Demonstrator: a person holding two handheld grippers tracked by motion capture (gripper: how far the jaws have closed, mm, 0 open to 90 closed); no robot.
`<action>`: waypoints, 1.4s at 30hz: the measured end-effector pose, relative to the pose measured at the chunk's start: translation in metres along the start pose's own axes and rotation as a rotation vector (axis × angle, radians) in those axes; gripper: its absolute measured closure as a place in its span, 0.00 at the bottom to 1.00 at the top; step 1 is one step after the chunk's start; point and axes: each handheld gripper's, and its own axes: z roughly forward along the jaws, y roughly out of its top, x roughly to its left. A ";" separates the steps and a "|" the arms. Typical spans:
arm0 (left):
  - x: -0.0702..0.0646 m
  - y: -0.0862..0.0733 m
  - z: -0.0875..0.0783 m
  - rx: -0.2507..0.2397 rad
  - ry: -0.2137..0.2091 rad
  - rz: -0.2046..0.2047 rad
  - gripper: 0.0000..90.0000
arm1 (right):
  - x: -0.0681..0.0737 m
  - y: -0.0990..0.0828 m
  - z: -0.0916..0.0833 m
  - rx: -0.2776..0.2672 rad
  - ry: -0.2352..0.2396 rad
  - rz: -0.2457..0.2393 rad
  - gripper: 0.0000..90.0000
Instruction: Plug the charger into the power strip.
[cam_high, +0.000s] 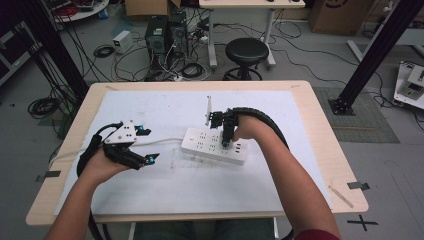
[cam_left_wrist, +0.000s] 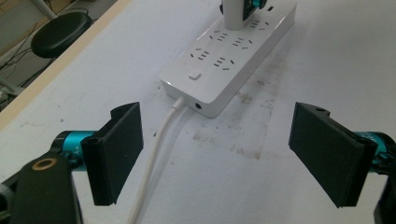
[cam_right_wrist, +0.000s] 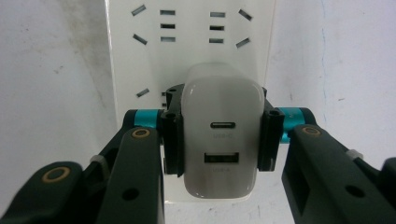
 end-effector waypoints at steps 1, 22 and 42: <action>-0.001 0.000 0.001 0.000 -0.001 -0.004 0.20 | 0.000 -0.003 0.000 -0.021 0.006 0.010 0.71; 0.008 0.005 0.001 0.013 0.000 -0.013 0.20 | -0.001 -0.054 -0.035 -0.379 0.063 0.138 0.40; 0.014 0.001 -0.004 -0.022 -0.004 -0.019 0.20 | 0.053 -0.131 -0.046 -0.881 -0.025 0.286 0.23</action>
